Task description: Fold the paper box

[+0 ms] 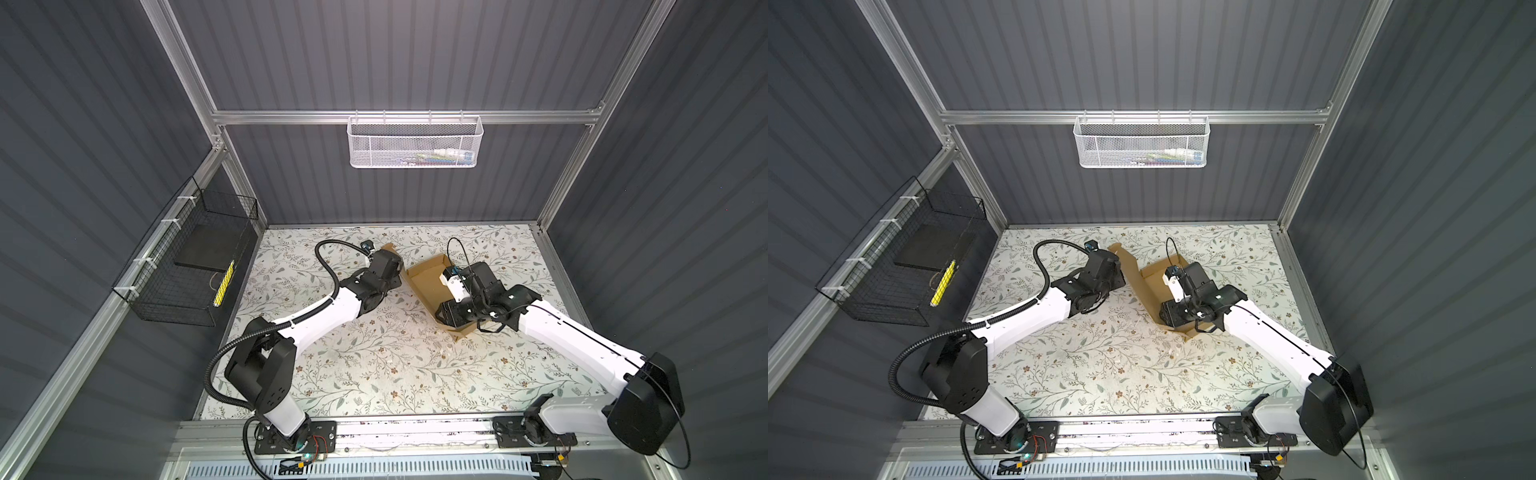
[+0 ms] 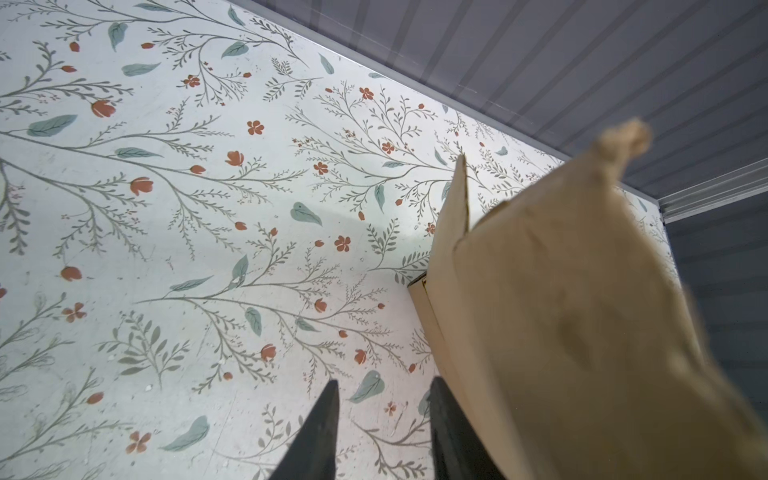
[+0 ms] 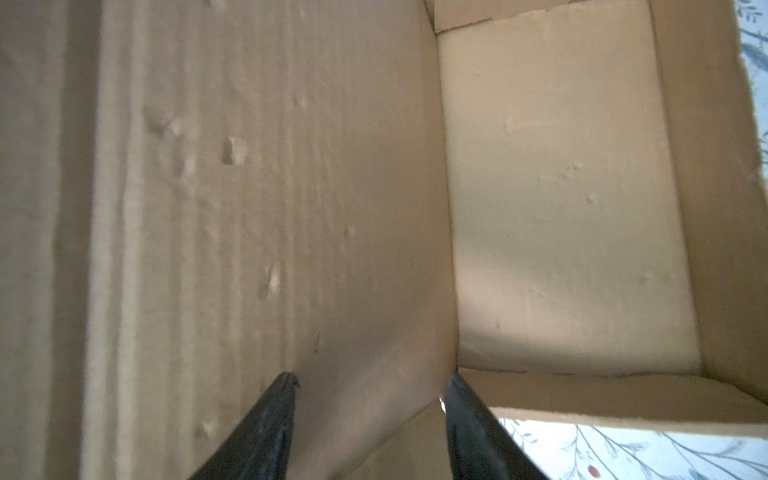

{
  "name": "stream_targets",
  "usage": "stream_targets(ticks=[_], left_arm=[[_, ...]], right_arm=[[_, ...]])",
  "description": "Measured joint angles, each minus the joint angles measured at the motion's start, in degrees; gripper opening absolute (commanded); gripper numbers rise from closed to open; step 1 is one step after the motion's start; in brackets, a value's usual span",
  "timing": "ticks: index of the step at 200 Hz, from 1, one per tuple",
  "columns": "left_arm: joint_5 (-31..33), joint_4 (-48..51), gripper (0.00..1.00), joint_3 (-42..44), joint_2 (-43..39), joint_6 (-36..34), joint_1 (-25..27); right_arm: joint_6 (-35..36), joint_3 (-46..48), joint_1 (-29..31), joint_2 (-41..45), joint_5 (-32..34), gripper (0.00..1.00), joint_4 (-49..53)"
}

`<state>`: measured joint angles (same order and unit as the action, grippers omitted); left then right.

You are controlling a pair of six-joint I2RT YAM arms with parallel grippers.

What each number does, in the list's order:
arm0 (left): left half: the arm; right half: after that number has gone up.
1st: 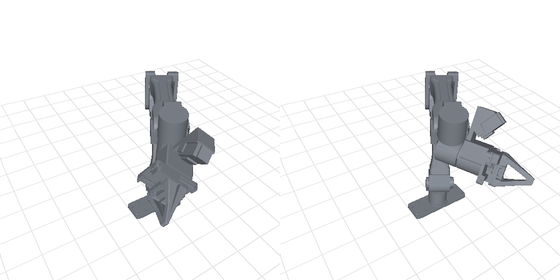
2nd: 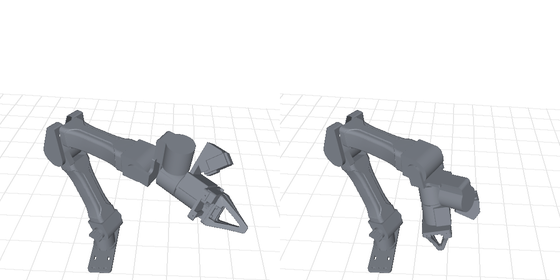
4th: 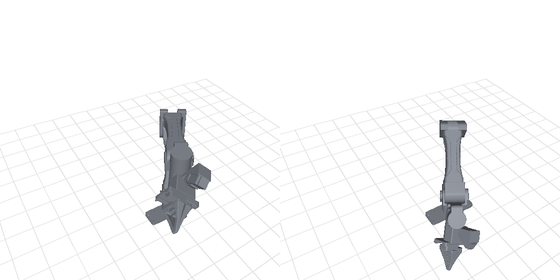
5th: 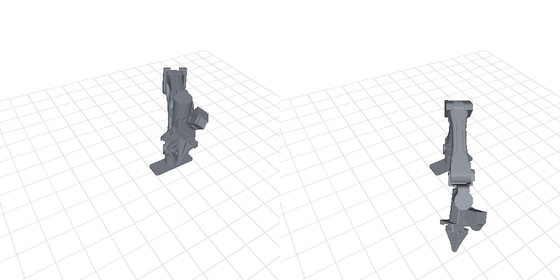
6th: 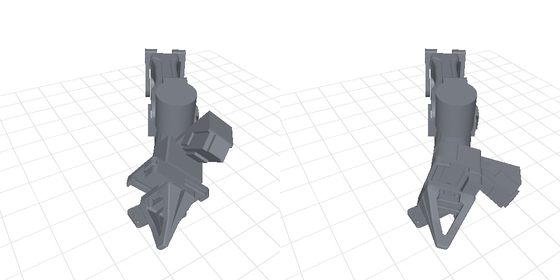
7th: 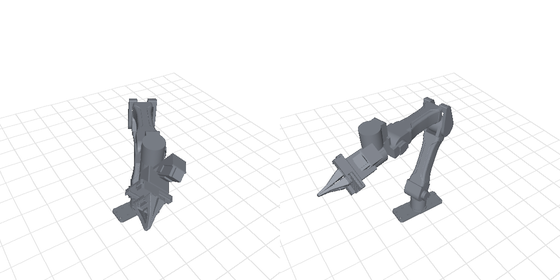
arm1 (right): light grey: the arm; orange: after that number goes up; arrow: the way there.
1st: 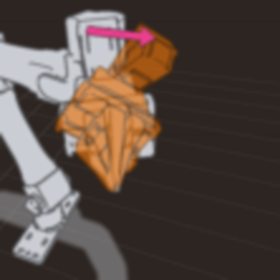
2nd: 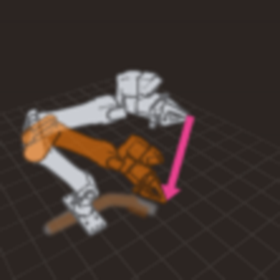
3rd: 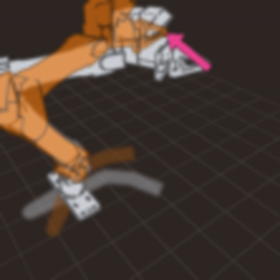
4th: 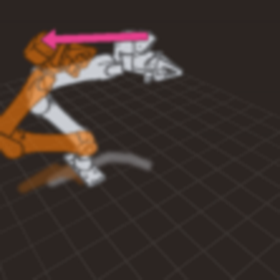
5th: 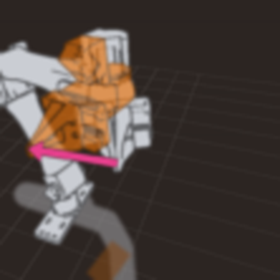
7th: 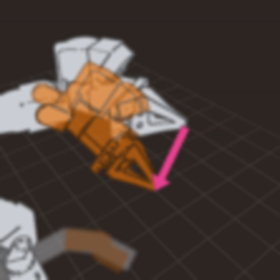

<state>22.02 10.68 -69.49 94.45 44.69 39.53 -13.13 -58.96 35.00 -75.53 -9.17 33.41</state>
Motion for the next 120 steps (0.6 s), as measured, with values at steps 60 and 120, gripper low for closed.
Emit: stream_targets(ticks=[60, 120], left_arm=[[-3.9, -1.8, 0.37, -3.7, 5.7, -0.8, -1.5], [-8.7, -3.0, 0.36, -10.8, 11.7, -1.1, -3.1]], right_arm=[[-1.9, 0.0, 1.1, -0.9, -0.1, 0.58, -3.0], [-5.4, 0.6, 2.8, -1.0, 0.0, 0.58, -7.6]])
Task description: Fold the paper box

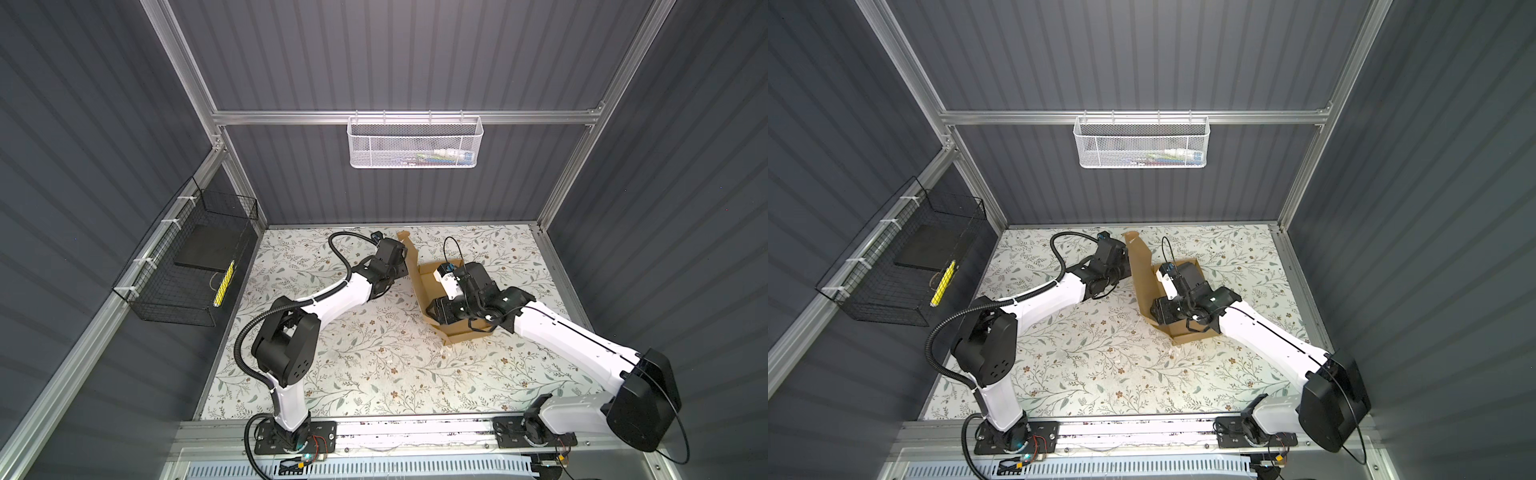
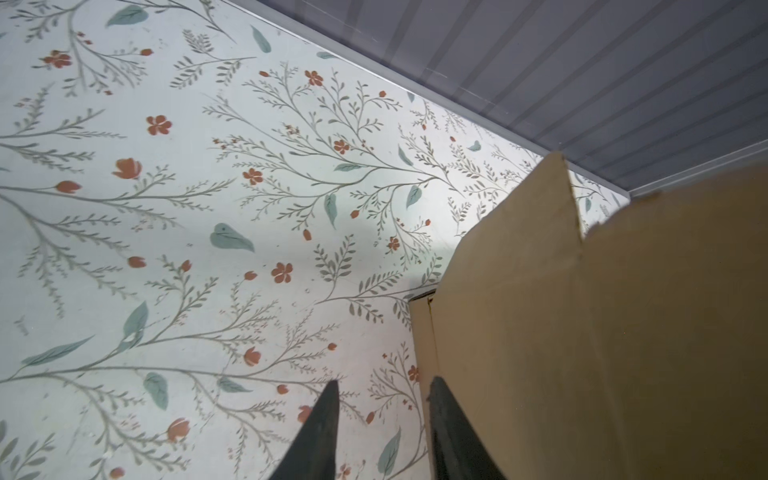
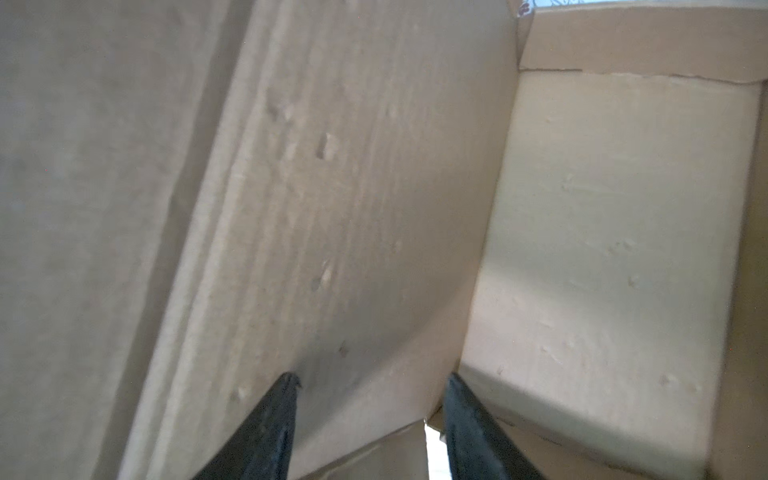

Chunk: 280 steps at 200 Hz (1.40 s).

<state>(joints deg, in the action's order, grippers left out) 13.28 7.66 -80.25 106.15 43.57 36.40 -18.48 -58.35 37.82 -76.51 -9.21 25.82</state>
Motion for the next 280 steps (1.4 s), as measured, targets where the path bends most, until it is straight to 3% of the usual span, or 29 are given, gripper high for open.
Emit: stream_targets(ticks=[128, 182, 244, 280], left_arm=[[-13.0, 1.1, 0.35, -18.4, 15.2, -0.5, -2.5], [-17.1, 2.3, 0.35, -23.8, 17.2, -0.6, -2.5], [-19.2, 4.4, 0.36, -23.9, 16.9, -2.3, -2.9], [-19.9, 5.4, 0.36, -19.6, 13.5, -4.1, -3.3]], right_arm=[[-9.6, 3.3, 4.9, -6.5, 1.2, 0.56, -16.0], [-10.3, 4.0, 4.9, -6.5, 3.1, 0.56, -20.8], [-11.1, 7.0, 4.5, -6.0, 5.2, 0.57, -24.2], [-10.5, 9.1, 3.1, -1.6, 6.4, 0.57, -22.3]])
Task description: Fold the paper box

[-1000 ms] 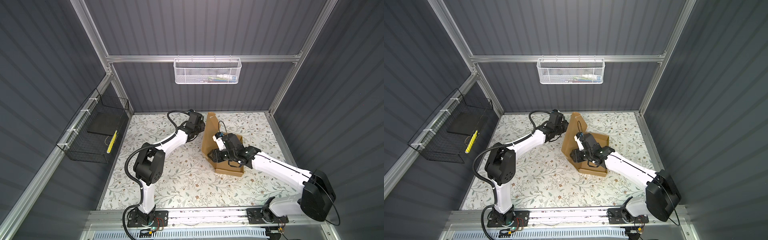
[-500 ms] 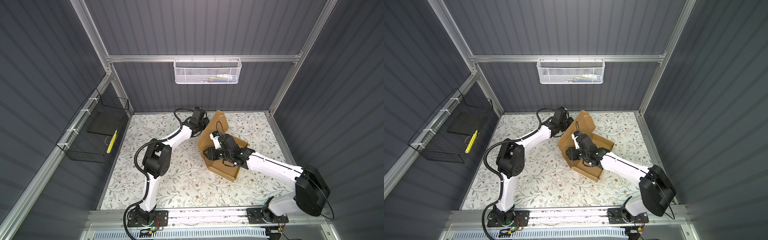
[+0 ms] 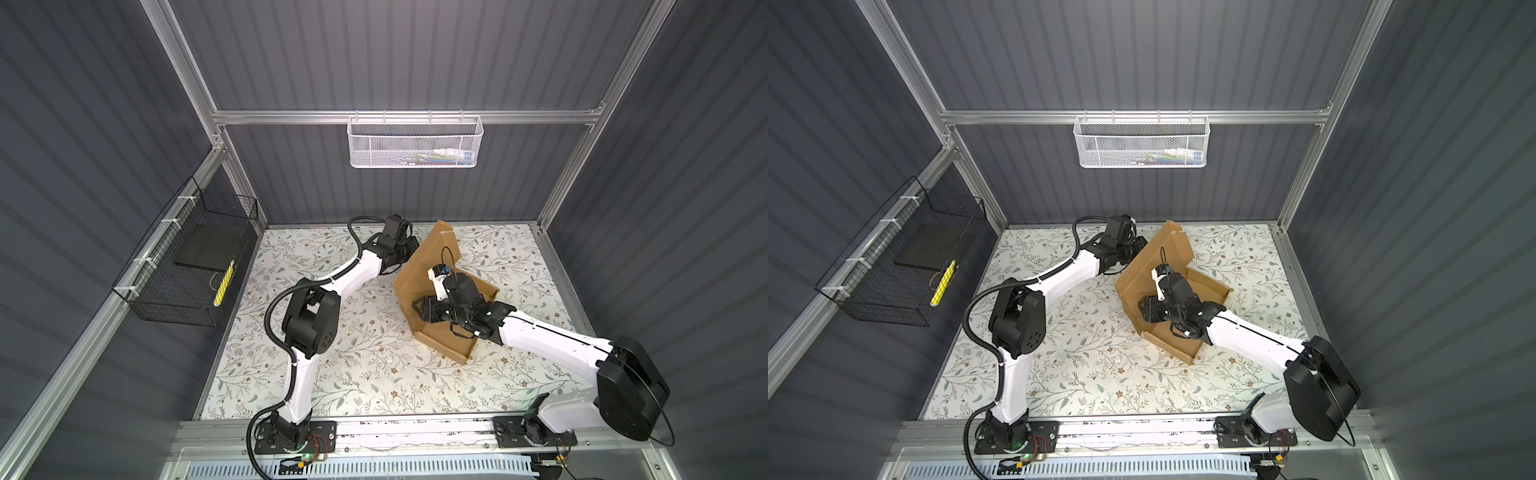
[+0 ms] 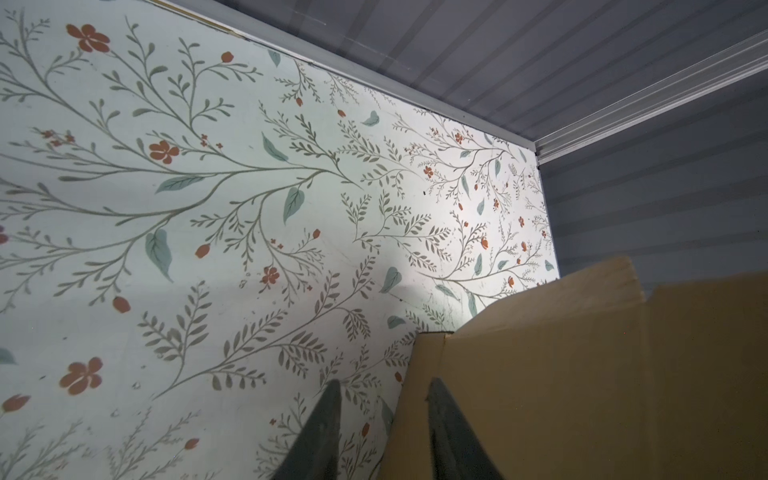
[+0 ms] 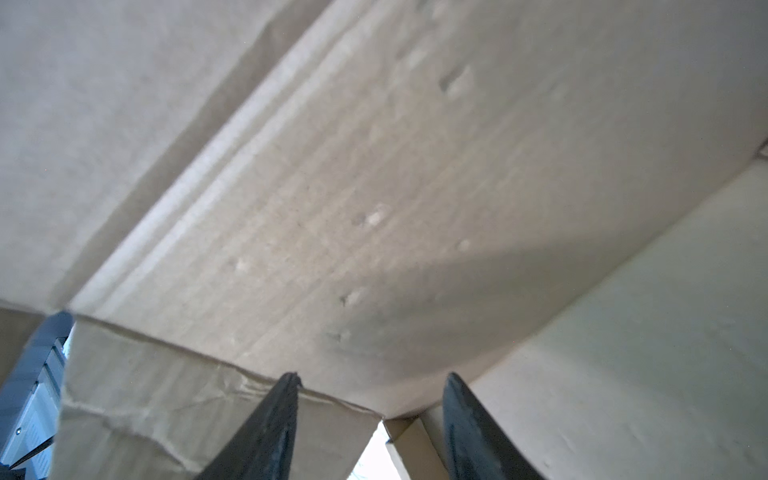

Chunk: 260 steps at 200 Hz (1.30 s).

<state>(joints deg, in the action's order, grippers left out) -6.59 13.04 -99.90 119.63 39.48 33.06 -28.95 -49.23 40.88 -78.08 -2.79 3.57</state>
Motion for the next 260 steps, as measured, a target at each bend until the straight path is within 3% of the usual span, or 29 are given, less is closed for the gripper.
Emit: stream_targets(ticks=[41, 53, 84, 139, 192, 260], left_arm=[[-2.4, 0.4, 0.36, 2.9, -4.7, -2.1, -1.3], [-4.2, 0.5, 0.36, 2.4, -4.6, -3.0, -1.8], [-10.7, 2.5, 0.33, -3.0, -0.2, -5.3, -3.0], [-19.5, 4.6, 0.33, -8.3, 8.7, -7.2, -3.9], [-24.8, 3.2, 0.32, -9.6, 11.8, -6.9, -3.9], [-30.0, 2.4, 0.32, -19.2, 18.3, -6.7, -3.9]], right_arm=[[1.1, 1.2, -1.2, 5.5, 0.7, 0.42, 2.8], [1.6, 1.4, -1.2, 5.9, 0.7, 0.30, 3.7], [0.4, 3.0, -1.2, 5.4, 0.4, 0.18, 4.2], [-1.7, 4.3, -0.6, 2.2, 0.3, 0.16, 1.9], [-3.2, 4.2, 1.9, -4.7, 0.0, 0.16, -3.3], [-4.1, -0.2, 4.1, -11.1, 0.0, 0.16, -8.7]])
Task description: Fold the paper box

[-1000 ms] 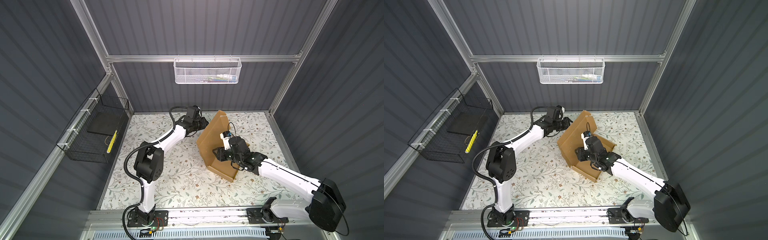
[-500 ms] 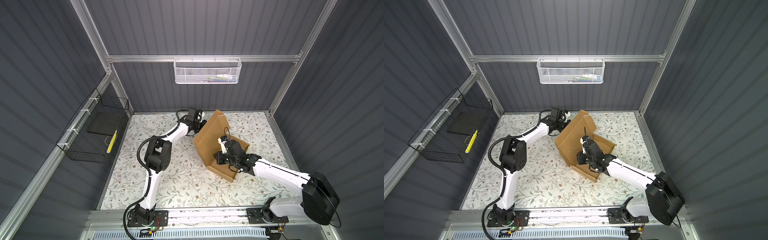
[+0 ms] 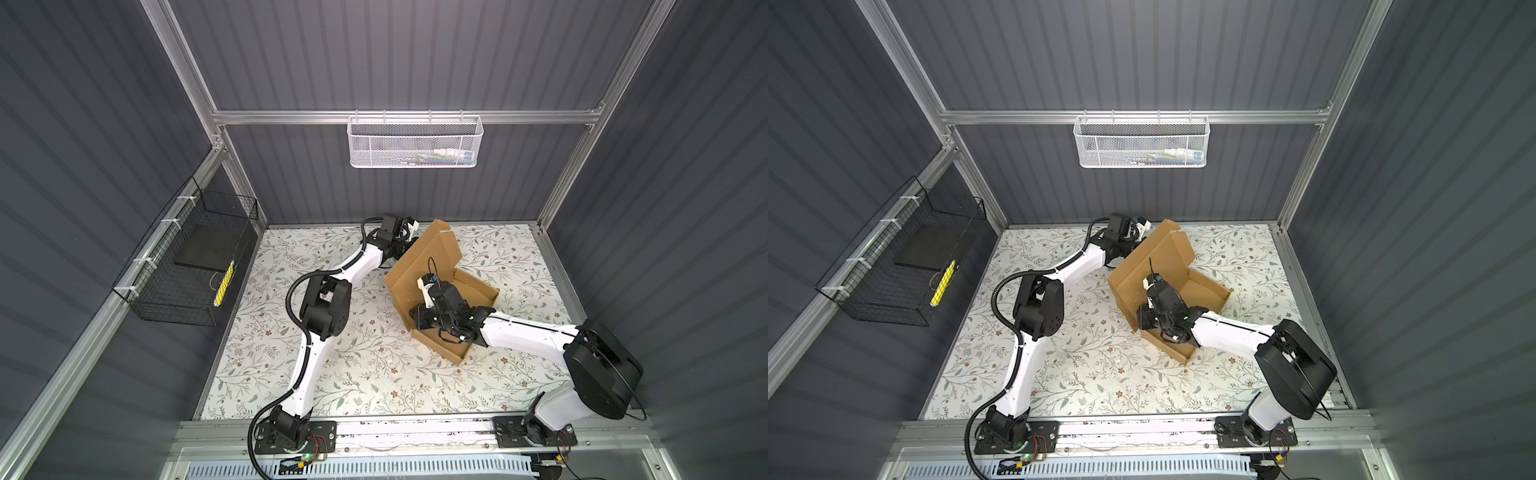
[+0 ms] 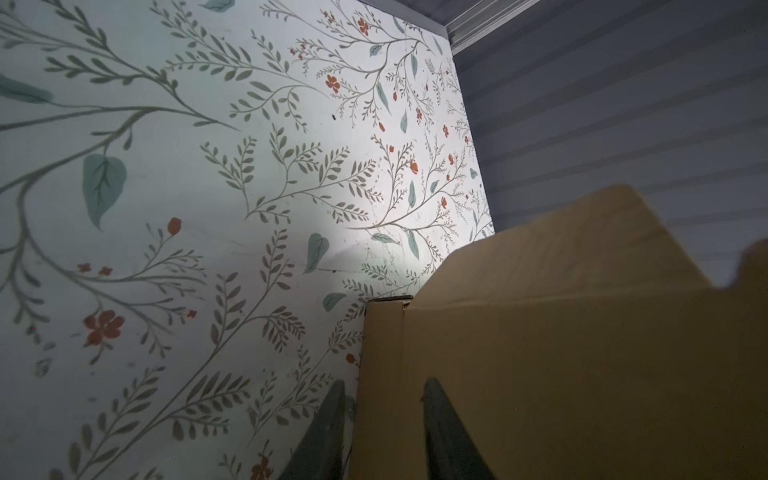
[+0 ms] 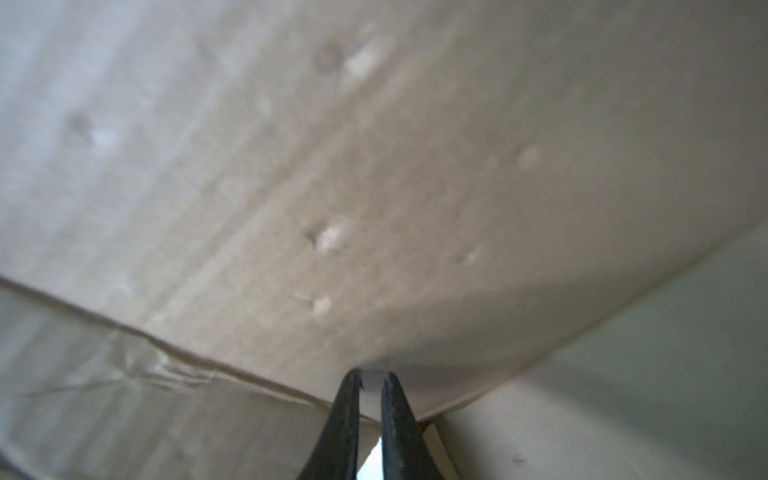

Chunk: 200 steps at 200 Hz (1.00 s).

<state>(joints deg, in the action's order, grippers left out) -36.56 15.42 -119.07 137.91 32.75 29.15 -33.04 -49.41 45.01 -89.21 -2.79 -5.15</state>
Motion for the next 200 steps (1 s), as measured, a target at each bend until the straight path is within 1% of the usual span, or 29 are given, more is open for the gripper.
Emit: stream_targets(ticks=[57, 98, 130, 168, 200], left_arm=[[-3.1, 0.6, 0.32, -7.1, 3.5, 0.0, 0.0], [-4.4, 1.5, 0.32, -9.6, 4.6, 0.7, 0.0], [-5.1, 1.6, 0.32, -9.9, 4.6, 0.9, 0.0], [-5.1, 1.8, 0.33, -8.9, 4.3, 0.9, -0.7], [-5.0, 1.7, 0.35, -4.6, 1.9, 0.9, -2.1]], right_arm=[[0.0, -4.3, 0.2, -5.5, -0.1, 0.17, -5.2], [0.0, -6.5, 0.5, -9.0, -0.2, 0.17, -9.4], [0.0, -8.0, 0.5, -11.3, -0.2, 0.17, -12.0], [0.1, -8.0, 0.5, -10.8, 0.0, 0.18, -13.0], [0.6, -4.9, 0.5, -5.3, 1.1, 0.19, -12.2]])
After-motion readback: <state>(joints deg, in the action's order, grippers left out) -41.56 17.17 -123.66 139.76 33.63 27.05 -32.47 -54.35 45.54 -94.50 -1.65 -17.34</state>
